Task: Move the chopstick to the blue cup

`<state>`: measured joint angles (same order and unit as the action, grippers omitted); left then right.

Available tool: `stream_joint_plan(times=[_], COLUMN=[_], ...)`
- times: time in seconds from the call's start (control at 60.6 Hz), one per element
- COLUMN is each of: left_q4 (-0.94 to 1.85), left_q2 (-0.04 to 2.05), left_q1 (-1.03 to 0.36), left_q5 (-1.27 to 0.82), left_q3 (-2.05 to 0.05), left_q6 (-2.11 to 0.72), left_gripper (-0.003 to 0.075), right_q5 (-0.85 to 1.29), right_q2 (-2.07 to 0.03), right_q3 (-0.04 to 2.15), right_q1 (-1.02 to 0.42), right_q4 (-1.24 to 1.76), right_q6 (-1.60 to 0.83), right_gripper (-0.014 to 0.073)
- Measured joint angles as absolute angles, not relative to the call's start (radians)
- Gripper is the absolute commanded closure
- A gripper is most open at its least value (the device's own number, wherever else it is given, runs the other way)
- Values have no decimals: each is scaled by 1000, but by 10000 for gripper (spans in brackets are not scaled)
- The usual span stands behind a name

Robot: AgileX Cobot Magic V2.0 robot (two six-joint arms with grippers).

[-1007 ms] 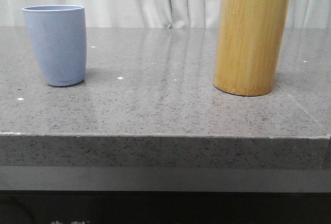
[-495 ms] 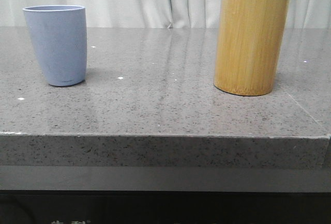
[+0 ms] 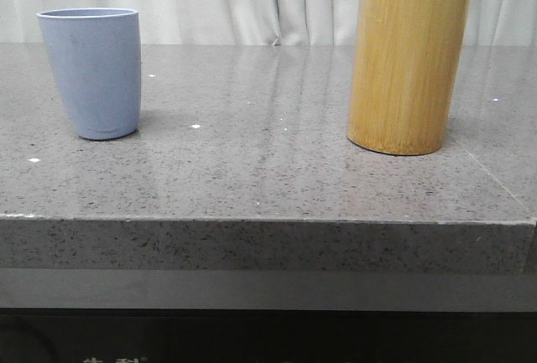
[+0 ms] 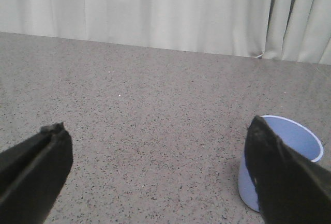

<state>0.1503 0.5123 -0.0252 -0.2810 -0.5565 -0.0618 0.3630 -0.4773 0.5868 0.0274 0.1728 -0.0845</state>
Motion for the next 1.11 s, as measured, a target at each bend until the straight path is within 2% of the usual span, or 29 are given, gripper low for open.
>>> stream_joint_plan(times=[0.248,0.611,0.76,0.925,1.106], left_q4=[150,149,149,149,149], left_q2=[684,1194,1400,1546,1653], left_q1=[-75,-359,-422,-446,-450], left_q5=[-459,-865,-1038,-1123,-1171], left_q3=[-762,-1314,-1519,-1622,-1632], left_q6=[-168,-180,-162,-151,-147], left_gripper=[48,48,48,48,49], right_q5=[365,377,379,379,381], right_q2=[-477,-477,-477,-477,-477], right_q3=[587,587,587,587,587], right_q1=[27,27,27,27,27], right_q4=[174,175,176,176,176], right_q6=[-85,-85,-85,-85,-85], right_gripper=[5,5,5,5,5])
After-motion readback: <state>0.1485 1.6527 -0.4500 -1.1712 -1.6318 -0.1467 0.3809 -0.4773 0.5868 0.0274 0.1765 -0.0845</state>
